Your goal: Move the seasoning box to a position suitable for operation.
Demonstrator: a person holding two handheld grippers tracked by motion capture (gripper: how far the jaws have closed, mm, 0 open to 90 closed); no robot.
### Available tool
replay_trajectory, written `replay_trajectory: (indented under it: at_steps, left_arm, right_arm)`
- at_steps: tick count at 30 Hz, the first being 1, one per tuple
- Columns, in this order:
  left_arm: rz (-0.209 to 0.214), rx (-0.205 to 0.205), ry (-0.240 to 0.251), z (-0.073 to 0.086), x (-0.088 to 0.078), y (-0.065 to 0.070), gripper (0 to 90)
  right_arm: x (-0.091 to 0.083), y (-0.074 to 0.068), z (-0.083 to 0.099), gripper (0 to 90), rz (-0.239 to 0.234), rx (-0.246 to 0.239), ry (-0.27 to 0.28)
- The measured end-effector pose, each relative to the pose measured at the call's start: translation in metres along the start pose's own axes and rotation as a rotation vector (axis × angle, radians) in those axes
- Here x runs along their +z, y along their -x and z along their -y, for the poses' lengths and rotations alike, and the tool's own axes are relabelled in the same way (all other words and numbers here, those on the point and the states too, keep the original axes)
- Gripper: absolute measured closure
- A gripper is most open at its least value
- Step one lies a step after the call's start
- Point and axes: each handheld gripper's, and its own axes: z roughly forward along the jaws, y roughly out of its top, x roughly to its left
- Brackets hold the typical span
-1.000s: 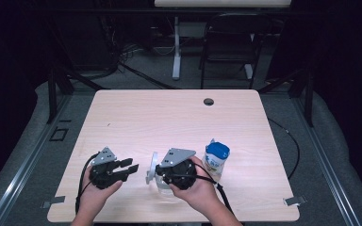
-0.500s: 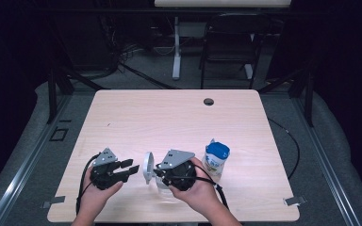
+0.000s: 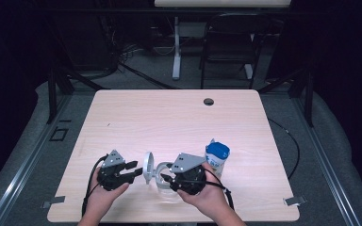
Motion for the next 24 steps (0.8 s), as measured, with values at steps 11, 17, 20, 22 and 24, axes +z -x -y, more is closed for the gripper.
replay_trajectory:
  at_steps: [11, 17, 20, 22, 24]
  left_arm:
    - [0.020, 0.017, -0.017, 0.001, 0.003, 0.004, 60.9]
    - [0.035, 0.027, -0.012, 0.001, 0.002, 0.009, 62.2]
    - [0.041, 0.027, -0.014, 0.002, 0.001, 0.011, 62.1]
    - [0.042, 0.035, -0.022, 0.003, 0.001, 0.013, 61.8]
    - [0.044, 0.038, -0.026, 0.004, 0.001, 0.013, 61.8]
  right_arm:
    - [-0.015, 0.006, 0.023, 60.3, 0.021, 0.039, 0.017]
    - [-0.026, 0.006, 0.032, 60.5, 0.035, 0.051, 0.040]
    - [-0.033, 0.007, 0.038, 60.7, 0.046, 0.061, 0.054]
    - [-0.036, 0.009, 0.043, 60.6, 0.050, 0.070, 0.054]
    - [-0.038, 0.011, 0.048, 60.0, 0.060, 0.079, 0.054]
